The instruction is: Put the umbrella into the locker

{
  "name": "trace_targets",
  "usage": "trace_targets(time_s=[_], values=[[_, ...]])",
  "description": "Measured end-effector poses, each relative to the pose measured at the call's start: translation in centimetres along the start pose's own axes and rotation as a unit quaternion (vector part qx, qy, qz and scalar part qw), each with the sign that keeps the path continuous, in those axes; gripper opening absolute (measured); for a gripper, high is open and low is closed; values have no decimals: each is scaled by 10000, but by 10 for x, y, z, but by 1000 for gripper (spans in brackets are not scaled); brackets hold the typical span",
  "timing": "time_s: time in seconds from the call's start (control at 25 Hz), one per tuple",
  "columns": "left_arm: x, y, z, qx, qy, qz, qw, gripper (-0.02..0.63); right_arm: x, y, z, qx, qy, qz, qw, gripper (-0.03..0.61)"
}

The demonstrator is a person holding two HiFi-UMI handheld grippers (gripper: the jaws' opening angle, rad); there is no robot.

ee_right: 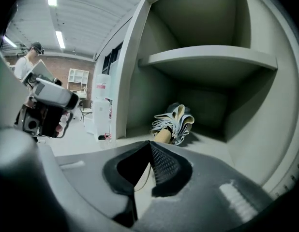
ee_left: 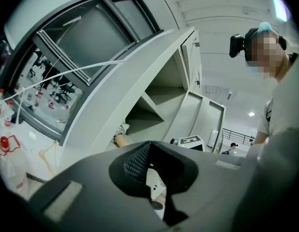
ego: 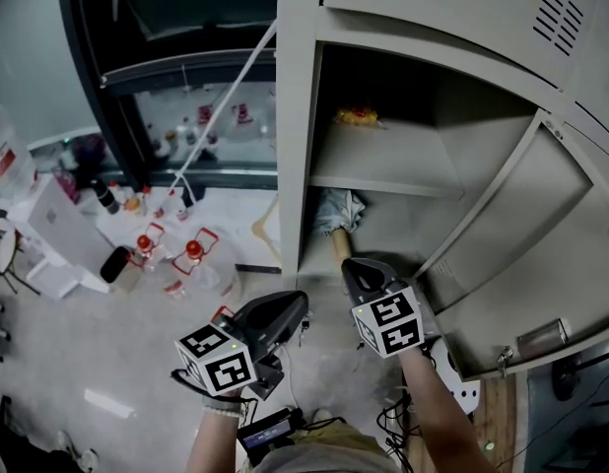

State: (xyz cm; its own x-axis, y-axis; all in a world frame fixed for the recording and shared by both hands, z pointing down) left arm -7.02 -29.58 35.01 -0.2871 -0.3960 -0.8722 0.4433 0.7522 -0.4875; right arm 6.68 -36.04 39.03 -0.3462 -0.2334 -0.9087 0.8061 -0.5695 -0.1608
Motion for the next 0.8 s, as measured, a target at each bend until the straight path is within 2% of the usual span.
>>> trace_targets(time_s=[0.56, 0.8], values=[[10, 5, -14, 113, 97, 119, 9998, 12, 2, 25, 20, -453, -177, -13, 9988, 2], [15, 7, -14, 264, 70, 367, 9990, 12, 7, 21, 1, -493, 135, 149, 9986, 2]])
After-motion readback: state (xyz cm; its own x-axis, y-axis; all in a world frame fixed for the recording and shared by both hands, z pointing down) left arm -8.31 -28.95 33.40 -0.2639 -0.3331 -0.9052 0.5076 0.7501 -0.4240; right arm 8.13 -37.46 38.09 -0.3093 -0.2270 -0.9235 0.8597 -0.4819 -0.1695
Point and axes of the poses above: the fingertips, and each gripper's own axes: z forward along the fingers, y to its right, x out of its top, the point moved 4 cm from there along -z, backward along the fingers, and after that the axes turned 3 degrees about x, right-handed, at the moved point
